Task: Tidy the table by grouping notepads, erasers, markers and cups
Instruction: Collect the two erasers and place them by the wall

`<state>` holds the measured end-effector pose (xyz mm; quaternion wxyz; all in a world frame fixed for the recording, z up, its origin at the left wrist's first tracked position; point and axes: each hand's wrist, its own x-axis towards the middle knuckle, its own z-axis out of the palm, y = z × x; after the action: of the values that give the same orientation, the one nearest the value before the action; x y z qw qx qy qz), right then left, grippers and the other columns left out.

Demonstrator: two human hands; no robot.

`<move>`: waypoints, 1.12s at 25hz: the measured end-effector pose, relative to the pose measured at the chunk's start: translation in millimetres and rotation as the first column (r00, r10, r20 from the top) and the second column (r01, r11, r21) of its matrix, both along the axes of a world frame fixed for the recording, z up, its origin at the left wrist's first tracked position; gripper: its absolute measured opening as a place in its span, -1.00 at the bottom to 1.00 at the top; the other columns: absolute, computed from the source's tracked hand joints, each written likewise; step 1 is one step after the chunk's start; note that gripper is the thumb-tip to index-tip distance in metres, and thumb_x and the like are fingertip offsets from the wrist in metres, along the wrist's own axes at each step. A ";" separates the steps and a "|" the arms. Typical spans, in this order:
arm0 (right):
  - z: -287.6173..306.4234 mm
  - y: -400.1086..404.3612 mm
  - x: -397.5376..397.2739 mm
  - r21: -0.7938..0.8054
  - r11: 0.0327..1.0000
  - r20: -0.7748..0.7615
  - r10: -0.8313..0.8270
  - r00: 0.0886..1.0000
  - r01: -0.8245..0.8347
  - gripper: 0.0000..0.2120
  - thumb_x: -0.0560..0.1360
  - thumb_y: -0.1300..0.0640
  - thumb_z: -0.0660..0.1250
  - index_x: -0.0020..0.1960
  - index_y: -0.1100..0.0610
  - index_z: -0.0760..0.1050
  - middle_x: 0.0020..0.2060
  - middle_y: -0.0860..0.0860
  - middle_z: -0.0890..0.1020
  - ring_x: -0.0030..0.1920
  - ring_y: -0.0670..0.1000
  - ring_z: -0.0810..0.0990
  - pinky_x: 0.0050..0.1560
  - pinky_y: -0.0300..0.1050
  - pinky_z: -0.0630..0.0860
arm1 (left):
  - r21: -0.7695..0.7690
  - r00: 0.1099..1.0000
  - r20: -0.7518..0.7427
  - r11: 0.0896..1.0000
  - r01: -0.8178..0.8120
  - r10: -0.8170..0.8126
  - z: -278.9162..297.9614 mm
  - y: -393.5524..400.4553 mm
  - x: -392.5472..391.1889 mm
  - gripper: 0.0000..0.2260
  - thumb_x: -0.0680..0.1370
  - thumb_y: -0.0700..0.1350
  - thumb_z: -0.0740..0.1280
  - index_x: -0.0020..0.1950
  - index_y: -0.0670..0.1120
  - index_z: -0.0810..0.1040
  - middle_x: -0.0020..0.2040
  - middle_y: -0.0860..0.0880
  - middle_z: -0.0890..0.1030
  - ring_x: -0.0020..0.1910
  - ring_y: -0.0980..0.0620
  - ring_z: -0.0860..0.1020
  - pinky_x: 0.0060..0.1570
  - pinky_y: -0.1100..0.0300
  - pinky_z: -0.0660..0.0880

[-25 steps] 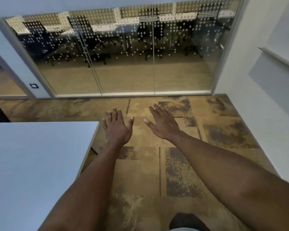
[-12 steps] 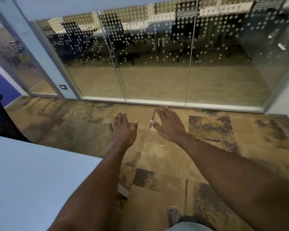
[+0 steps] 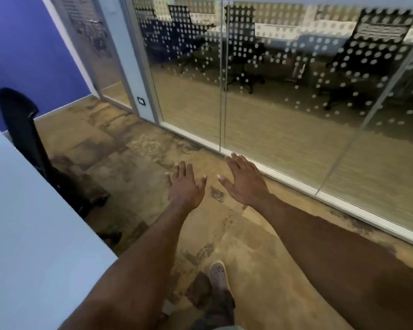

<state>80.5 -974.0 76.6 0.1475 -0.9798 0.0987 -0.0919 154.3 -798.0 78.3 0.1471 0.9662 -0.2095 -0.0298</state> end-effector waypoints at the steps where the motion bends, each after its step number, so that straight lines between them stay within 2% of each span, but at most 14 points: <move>1: -5.1 -10.0 27.7 -0.008 1.000 0.016 0.008 1.000 -0.008 -0.24 0.48 -0.40 -0.17 0.54 0.02 0.03 0.56 0.04 0.08 0.55 0.07 0.02 0.51 0.09 0.01 | -0.007 1.000 0.011 1.000 -0.027 0.027 -6.3 -10.0 23.2 -0.37 0.63 0.24 -0.04 0.60 -0.10 0.05 0.62 -0.10 -0.01 0.59 -0.10 -0.09 0.50 -0.12 -0.19; 9: -18.3 -73.7 240.0 -0.026 0.989 -0.003 0.142 0.990 -0.142 -0.21 0.45 -0.42 -0.20 0.52 0.03 0.09 0.54 0.06 0.17 0.53 0.09 0.09 0.50 0.09 0.07 | -0.012 0.987 -0.048 0.988 -0.157 0.156 -10.6 -56.4 215.9 -0.39 0.64 0.21 -0.03 0.60 -0.12 0.04 0.62 -0.10 -0.03 0.59 -0.11 -0.10 0.52 -0.14 -0.19; 14: -20.0 -79.1 360.4 0.031 0.969 -0.012 0.246 0.969 -0.245 -0.22 0.46 -0.41 -0.18 0.53 0.03 0.07 0.55 0.05 0.14 0.54 0.08 0.06 0.51 0.11 0.05 | -0.027 0.967 -0.031 0.967 -0.254 0.253 -16.9 -58.9 313.3 -0.38 0.64 0.23 -0.07 0.59 -0.11 0.06 0.62 -0.10 0.00 0.59 -0.09 -0.08 0.52 -0.11 -0.20; 20: -37.8 -108.3 532.8 0.069 0.935 -0.048 0.351 0.935 -0.348 -0.26 0.51 -0.37 -0.12 0.55 0.03 0.03 0.56 0.04 0.10 0.55 0.07 0.02 0.51 0.10 0.02 | -0.127 0.934 -0.063 0.926 -0.356 0.350 -35.7 -83.1 462.1 -0.36 0.62 0.26 -0.05 0.58 -0.12 0.11 0.61 -0.12 0.09 0.59 -0.08 -0.01 0.52 -0.09 -0.15; 28: -15.0 -109.2 774.9 0.077 0.828 -0.060 0.560 0.826 -0.556 -0.33 0.56 -0.30 -0.02 0.53 0.07 0.05 0.53 0.08 0.17 0.52 0.11 0.10 0.50 0.09 0.06 | -0.070 0.830 -0.046 0.827 -0.558 0.556 -9.8 -84.9 672.7 -0.37 0.64 0.23 -0.05 0.60 -0.12 0.06 0.62 -0.08 0.01 0.59 -0.06 -0.06 0.53 -0.08 -0.17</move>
<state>855.5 -1083.1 61.6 0.1911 -0.9643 -0.1834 -0.0027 827.0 -882.9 68.5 0.1906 0.9782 0.0819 0.0114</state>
